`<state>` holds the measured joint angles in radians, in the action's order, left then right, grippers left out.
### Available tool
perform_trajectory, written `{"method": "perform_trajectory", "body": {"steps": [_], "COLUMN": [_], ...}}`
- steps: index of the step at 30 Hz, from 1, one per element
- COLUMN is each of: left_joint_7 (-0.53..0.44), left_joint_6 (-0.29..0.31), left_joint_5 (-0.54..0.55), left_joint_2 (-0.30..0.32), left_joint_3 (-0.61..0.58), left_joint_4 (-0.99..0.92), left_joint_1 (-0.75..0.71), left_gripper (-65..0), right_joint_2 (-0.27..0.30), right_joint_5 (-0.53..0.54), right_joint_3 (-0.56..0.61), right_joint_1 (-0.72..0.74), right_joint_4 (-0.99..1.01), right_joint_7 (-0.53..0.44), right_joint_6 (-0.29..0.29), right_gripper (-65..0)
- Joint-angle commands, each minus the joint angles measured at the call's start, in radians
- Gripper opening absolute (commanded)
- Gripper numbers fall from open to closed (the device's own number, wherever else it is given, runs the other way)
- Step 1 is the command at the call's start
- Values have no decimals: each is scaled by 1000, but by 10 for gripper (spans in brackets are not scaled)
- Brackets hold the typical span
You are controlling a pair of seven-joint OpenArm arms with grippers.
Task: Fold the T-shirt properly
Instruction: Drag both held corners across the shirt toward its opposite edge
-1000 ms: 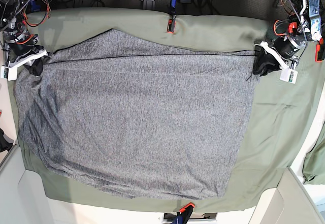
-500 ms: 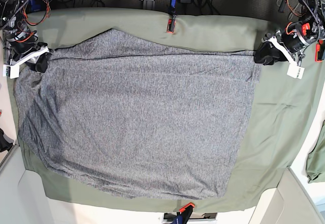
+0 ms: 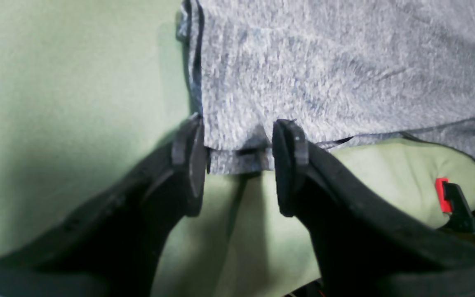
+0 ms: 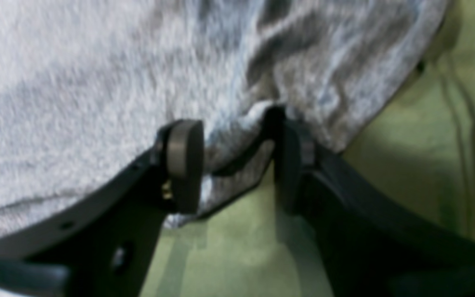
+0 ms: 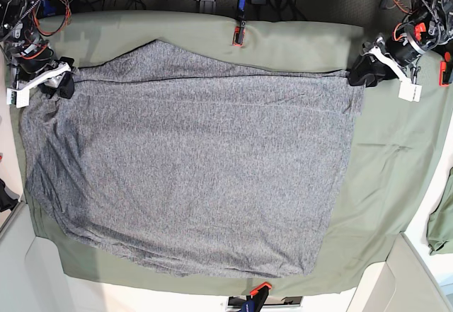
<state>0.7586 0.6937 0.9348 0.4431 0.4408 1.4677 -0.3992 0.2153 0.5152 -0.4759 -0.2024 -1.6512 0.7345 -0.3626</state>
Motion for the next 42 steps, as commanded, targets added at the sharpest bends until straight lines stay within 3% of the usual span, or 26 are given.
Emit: {"method": "perform_trajectory", "body": {"steps": [1, 14, 17, 21, 28, 31, 42], "left_joint_7": [16, 16, 9, 8, -50, -64, -96], "left_joint_6": [4, 4, 4, 4, 4, 4, 4], "left_joint_5": [-14, -37, -37, -38, -82, -111, -154], "left_joint_2": [9, 5, 2, 0, 0, 0, -2], "left_joint_3": [3, 3, 2, 2, 1, -14, -62], "left_joint_4": [10, 10, 10, 0, -3, -3, -3], "left_joint_1": [-3, -6, -5, -5, -3, 1, 0], "left_gripper": [-357, -357, -353, -284, -284, -284, -286], "right_joint_2": [11, 9, 8, 8, 8, 8, -22], "right_joint_5": [9, 20, 7, 4, -43, -64, -71], "right_joint_3": [-8, -145, -145, -142, -71, -45, -45], "right_joint_1": [5, -23, -32, -29, -20, -20, -11], "right_joint_4": [-17, -61, -56, -45, -45, -44, 23], "right_joint_7": [-14, 22, -8, -58, -68, -69, -94], "right_joint_6": [0, 0, 0, 0, 2, 27, 26], "right_gripper": [-355, -355, -355, -355, -355, -355, -355]}}
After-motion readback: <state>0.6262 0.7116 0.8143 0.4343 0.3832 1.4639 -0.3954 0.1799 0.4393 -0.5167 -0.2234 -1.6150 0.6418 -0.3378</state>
